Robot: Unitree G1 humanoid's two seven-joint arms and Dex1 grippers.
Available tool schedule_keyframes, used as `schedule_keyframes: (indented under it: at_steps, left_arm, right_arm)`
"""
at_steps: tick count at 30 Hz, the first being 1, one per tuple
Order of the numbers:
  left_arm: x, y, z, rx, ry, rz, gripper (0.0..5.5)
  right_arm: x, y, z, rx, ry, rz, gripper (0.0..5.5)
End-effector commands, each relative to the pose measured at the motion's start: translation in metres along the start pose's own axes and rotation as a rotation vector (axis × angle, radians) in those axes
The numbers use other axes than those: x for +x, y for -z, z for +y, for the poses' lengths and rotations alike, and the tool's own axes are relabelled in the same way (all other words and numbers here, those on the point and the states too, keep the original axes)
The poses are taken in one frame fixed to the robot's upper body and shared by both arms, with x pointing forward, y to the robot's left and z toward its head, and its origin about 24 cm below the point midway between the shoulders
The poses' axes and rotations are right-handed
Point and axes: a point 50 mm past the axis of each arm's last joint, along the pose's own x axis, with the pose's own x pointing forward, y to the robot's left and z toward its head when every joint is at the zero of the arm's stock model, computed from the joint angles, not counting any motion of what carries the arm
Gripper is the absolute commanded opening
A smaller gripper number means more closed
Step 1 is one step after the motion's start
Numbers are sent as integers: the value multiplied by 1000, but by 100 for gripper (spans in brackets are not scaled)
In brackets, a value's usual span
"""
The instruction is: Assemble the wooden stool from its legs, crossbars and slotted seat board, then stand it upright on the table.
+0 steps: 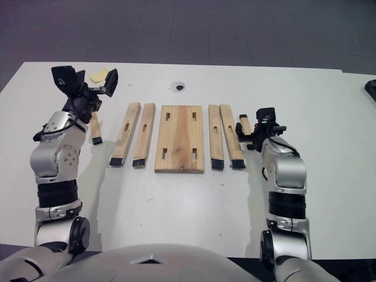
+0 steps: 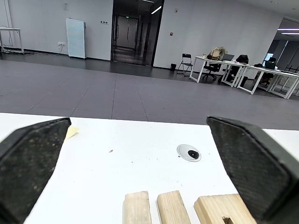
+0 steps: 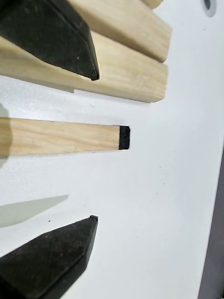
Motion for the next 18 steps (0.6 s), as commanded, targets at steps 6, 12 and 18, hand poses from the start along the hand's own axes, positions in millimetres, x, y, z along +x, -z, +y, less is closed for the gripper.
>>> schedule_keyframes:
  at_steps: [6,12,18]
  left_arm:
    - [4,-9,-5,65,5,-1,540]
    - [5,-9,-4,76,-13,12,540]
    - [4,-11,-3,71,-24,13,540]
  right_arm:
    - [6,22,-6,-5,16,114,409]
    - [8,27,-4,1,-2,163,314]
    - [9,33,-3,59,-26,226,229]
